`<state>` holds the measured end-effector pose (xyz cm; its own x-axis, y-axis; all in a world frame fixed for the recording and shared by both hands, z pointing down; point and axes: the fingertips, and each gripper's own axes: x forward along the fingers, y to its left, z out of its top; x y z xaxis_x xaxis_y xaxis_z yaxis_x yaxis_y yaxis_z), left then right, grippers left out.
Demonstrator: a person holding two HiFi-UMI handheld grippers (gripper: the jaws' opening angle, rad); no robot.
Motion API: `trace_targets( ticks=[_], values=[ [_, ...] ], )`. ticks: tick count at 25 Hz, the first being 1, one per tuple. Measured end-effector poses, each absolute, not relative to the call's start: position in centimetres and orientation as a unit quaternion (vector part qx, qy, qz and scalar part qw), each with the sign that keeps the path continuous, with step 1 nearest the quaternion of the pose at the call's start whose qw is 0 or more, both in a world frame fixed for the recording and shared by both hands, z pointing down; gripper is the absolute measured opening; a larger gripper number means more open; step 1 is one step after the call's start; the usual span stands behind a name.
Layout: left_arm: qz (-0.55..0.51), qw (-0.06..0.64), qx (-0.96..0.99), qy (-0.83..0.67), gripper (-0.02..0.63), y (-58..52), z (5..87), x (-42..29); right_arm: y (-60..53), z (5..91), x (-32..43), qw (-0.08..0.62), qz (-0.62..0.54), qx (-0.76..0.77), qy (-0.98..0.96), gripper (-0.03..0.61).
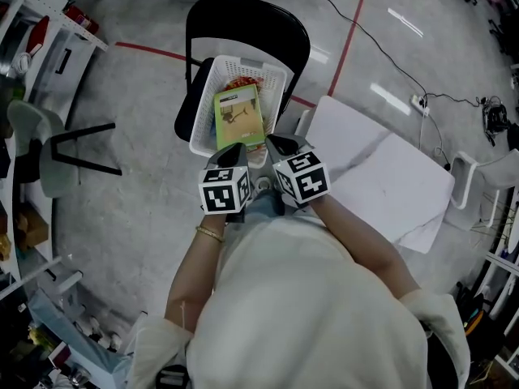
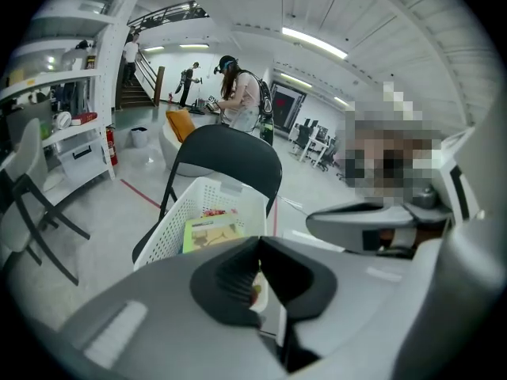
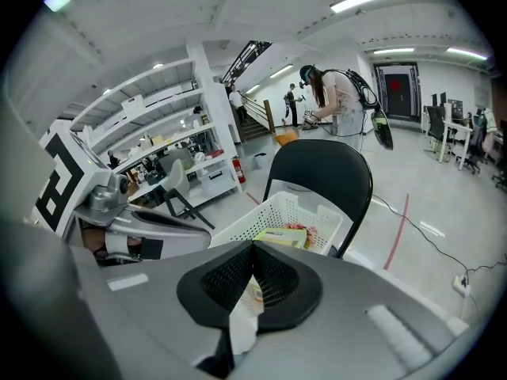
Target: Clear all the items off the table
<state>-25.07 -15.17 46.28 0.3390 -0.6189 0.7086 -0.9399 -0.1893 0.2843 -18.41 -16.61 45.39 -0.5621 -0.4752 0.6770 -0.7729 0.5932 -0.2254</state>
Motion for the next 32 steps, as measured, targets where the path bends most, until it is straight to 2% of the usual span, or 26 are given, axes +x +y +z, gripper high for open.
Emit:
trace_targets(
  ticks=[16, 32],
  values=[
    [0.252, 0.305, 0.797, -0.457, 0.009, -14.9, 43.3, -18.7, -15.7, 42.0, -13.1, 0.242, 0.248, 0.43, -0.834, -0.002],
    [0.286, 0.264, 0.865, -0.318, 0.009, -11.2, 42.6, -8.2, -9.2, 41.0, -2.9, 0.204, 0.27, 0.553, -0.761, -0.002]
  ],
)
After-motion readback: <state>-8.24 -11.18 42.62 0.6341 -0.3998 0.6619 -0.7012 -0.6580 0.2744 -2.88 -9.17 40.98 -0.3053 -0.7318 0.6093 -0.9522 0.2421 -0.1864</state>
